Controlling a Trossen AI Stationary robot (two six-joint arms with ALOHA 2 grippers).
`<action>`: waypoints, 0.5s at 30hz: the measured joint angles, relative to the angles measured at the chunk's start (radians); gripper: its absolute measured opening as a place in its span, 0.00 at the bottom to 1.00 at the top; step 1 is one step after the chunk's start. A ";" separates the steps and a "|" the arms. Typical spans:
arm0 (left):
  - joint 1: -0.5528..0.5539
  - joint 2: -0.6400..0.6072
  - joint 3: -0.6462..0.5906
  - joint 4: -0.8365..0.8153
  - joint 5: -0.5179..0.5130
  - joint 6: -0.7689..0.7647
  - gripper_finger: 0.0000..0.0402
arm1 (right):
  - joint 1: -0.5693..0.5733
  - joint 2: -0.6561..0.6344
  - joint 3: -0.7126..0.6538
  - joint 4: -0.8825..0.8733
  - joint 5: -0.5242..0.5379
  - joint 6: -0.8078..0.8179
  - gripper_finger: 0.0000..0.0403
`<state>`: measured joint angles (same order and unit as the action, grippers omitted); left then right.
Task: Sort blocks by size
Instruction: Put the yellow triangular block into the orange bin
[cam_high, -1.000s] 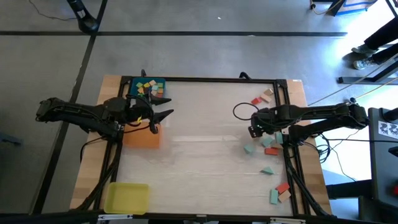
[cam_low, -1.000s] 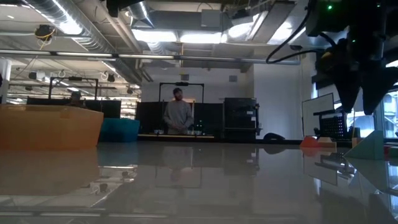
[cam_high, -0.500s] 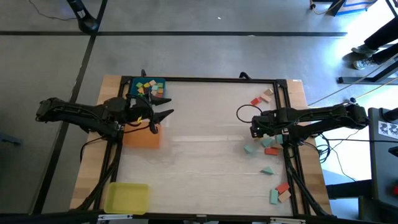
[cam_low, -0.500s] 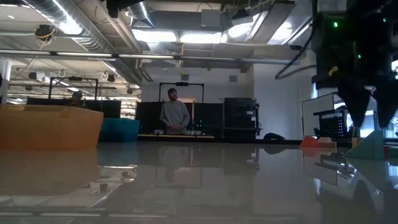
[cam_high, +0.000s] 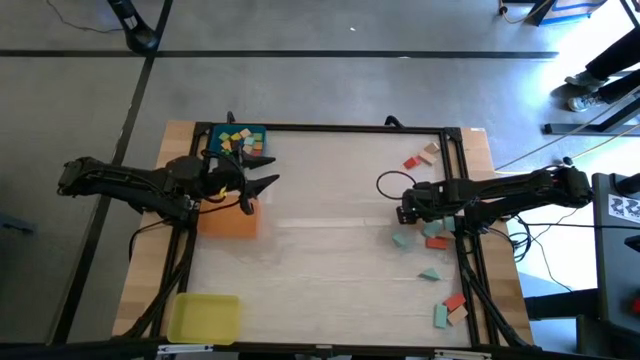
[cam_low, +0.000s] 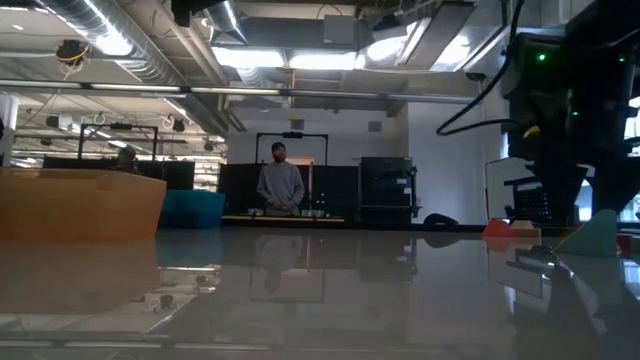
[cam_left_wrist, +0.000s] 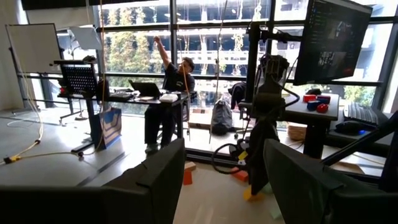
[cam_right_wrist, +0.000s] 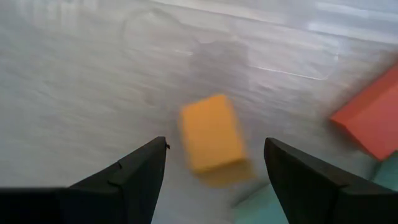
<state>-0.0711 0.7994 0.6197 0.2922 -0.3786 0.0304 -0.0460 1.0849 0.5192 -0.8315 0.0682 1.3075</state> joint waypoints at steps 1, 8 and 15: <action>0.000 0.000 0.000 0.000 0.000 0.000 0.51 | 0.000 -0.001 0.001 0.007 -0.002 -0.002 0.67; 0.000 0.000 0.000 0.009 0.000 0.000 0.51 | 0.000 -0.001 0.002 0.006 -0.035 -0.025 0.67; 0.000 0.000 0.000 0.009 0.000 0.000 0.51 | 0.000 -0.001 -0.062 0.028 -0.073 -0.101 0.67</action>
<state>-0.0711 0.7994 0.6197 0.3012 -0.3787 0.0299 -0.0460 1.0843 0.4577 -0.8034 -0.0043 1.2063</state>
